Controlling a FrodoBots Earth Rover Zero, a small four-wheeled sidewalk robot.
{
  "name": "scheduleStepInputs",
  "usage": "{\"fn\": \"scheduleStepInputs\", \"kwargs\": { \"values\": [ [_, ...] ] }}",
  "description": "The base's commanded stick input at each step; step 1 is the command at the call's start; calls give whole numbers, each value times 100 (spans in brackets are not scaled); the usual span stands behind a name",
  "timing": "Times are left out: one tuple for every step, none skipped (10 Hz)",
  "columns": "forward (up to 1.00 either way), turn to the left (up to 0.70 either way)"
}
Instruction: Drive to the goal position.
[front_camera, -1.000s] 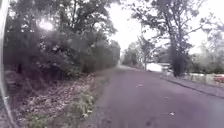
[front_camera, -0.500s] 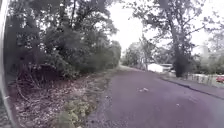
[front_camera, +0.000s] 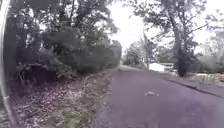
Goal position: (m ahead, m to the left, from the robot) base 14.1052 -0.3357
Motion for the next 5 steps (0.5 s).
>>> {"fn": "scheduleStepInputs", "kwargs": {
  "values": [
    [70,0],
    [70,0],
    [70,0],
    [70,0],
    [70,0]
  ]
}}
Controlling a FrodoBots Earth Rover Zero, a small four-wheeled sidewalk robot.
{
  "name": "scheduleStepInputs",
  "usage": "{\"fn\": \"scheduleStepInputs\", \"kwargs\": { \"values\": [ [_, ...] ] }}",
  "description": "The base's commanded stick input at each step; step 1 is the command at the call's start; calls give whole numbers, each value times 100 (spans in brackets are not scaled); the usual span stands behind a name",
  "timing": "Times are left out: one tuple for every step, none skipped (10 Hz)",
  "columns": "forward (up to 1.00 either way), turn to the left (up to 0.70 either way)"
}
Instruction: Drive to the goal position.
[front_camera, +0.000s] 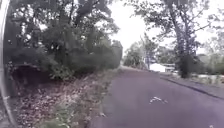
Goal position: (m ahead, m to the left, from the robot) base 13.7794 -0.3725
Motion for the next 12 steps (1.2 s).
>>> {"fn": "scheduleStepInputs", "kwargs": {
  "values": [
    [70,0],
    [70,0],
    [70,0],
    [70,0],
    [70,0],
    [70,0],
    [70,0],
    [70,0],
    [70,0],
    [70,0],
    [70,0],
    [70,0]
  ]
}}
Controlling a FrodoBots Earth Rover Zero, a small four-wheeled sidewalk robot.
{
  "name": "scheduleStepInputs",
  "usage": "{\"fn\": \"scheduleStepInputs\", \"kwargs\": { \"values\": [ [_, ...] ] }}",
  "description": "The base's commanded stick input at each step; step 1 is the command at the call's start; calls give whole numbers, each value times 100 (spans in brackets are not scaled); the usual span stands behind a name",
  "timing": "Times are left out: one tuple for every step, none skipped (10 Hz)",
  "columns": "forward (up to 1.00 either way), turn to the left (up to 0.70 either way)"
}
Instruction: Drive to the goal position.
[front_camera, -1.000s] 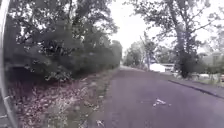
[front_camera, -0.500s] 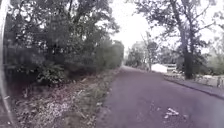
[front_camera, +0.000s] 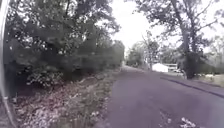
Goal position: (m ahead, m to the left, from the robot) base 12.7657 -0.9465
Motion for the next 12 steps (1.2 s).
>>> {"fn": "scheduleStepInputs", "kwargs": {
  "values": [
    [70,0],
    [70,0],
    [70,0],
    [70,0],
    [70,0],
    [70,0],
    [70,-7],
    [70,-31],
    [70,-35],
    [70,-35],
    [70,-35],
    [70,-35]
  ]
}}
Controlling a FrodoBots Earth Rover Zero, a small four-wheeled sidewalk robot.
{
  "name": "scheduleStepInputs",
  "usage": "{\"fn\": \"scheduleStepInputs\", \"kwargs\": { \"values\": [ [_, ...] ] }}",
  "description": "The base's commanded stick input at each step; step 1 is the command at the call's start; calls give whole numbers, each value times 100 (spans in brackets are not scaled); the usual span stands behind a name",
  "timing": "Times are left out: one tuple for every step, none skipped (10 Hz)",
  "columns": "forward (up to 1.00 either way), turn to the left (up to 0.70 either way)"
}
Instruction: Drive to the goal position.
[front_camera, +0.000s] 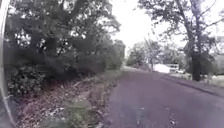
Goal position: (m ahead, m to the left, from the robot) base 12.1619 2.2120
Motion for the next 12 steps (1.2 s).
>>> {"fn": "scheduleStepInputs", "kwargs": {
  "values": [
    [70,-33],
    [70,-8],
    [70,-1],
    [70,0],
    [70,0],
    [70,0],
    [70,0],
    [70,0],
    [70,0],
    [70,0],
    [70,0],
    [70,0]
  ]
}}
